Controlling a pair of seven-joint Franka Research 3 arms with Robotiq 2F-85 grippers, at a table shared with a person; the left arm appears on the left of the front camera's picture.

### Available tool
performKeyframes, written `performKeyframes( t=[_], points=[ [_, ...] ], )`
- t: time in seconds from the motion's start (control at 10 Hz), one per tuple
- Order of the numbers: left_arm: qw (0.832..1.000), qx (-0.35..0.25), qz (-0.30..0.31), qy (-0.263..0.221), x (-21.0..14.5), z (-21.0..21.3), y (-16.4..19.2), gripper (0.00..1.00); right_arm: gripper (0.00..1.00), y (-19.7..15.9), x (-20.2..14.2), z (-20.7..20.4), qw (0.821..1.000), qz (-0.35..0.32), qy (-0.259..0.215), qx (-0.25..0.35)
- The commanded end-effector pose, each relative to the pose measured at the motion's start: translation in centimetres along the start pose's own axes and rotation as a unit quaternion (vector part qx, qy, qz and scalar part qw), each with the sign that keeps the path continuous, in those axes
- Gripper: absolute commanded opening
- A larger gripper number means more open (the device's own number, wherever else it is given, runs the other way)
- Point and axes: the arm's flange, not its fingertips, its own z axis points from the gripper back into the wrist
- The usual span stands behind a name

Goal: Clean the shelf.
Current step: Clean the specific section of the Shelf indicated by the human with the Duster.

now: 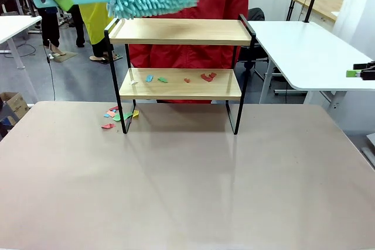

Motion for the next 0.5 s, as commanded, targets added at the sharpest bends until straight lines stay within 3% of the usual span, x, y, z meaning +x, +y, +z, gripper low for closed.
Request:
performKeyframes(
  t=[0.0, 0.2, 0.4],
  points=[
    [0.993, -0.054, -0.103, -0.022, -0.2, 0.2, 1.1, 0.13, 1.0, 0.2, 0.2, 0.0, 1.0, 0.002, 0.001, 0.0],
    [0.983, -0.042, -0.177, -0.032, -1.2, 0.6, 1.2, 0.13, 1.0, 0.2, 0.2, 0.0, 1.0, 0.002, 0.001, 0.0],
    [0.973, -0.025, -0.23, 0.013, -1.9, -0.1, 0.9, 0.13, 1.0, 0.2, 0.2, 0.0, 1.0, 0.002, 0.001, 0.0]
  ],
)
